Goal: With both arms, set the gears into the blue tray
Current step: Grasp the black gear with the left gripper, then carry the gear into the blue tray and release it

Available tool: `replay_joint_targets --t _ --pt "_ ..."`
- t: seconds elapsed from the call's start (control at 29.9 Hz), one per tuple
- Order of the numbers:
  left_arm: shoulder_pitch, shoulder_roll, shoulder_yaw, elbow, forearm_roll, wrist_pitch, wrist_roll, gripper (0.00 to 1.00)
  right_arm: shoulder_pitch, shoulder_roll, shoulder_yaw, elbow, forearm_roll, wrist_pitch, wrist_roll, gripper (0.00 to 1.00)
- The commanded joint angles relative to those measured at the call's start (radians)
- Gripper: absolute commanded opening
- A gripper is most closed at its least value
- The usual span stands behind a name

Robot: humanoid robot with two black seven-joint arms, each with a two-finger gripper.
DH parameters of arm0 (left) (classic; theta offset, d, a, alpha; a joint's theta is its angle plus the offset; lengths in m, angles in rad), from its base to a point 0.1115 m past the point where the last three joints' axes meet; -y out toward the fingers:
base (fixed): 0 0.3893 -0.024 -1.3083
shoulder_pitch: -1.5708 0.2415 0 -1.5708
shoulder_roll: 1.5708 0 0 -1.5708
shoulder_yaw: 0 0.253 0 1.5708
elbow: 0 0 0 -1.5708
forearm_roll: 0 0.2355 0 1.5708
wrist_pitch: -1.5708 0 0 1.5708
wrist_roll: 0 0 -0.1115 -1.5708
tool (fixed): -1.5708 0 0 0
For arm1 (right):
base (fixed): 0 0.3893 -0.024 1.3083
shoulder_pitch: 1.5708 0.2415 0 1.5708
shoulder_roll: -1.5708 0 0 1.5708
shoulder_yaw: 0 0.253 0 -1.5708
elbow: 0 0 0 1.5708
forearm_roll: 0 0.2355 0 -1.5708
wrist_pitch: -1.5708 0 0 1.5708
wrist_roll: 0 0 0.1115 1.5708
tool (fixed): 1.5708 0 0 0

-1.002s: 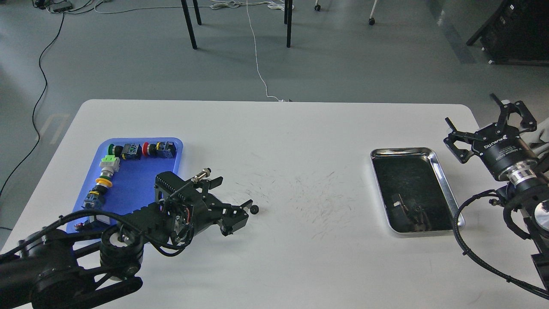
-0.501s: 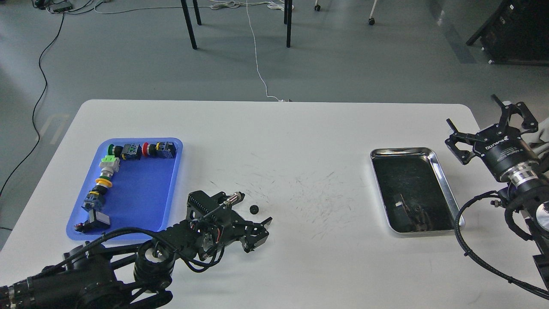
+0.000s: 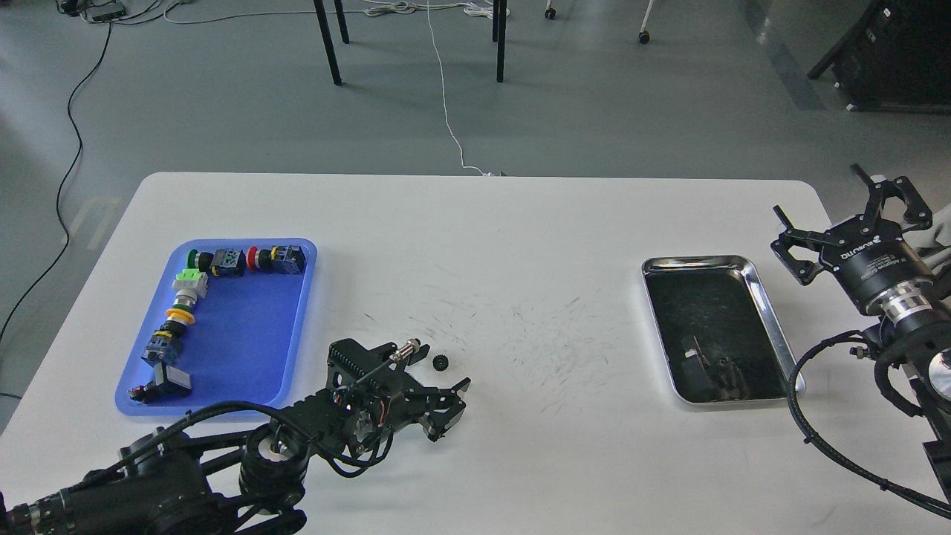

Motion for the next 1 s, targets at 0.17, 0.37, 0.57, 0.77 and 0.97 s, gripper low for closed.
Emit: replay_joint_targets --t 0.17,0.37,0.57,0.77,0.97 --pt "0.012 0.011 -0.002 -0.003 0.000 -0.001 0.007 0.21 -0.009 0.000 -0.001 0.000 0.002 0.003 0.000 0.99" --pt "0.010 0.045 -0.018 -0.018 0.000 -0.001 0.007 0.09 -0.013 -0.001 0.001 0.004 0.002 0.003 0.000 0.99" --pt "-0.046 0.193 -0.123 -0.156 -0.010 -0.004 0.007 0.09 -0.013 -0.003 0.001 0.005 0.002 0.003 -0.002 0.99" --pt "-0.079 0.491 -0.179 -0.234 -0.180 0.021 -0.007 0.09 -0.013 -0.003 -0.009 0.010 0.002 0.001 -0.002 0.99" --pt "0.002 0.565 -0.163 -0.146 -0.411 0.169 -0.014 0.11 -0.012 -0.003 -0.012 0.010 0.002 0.000 -0.002 0.99"
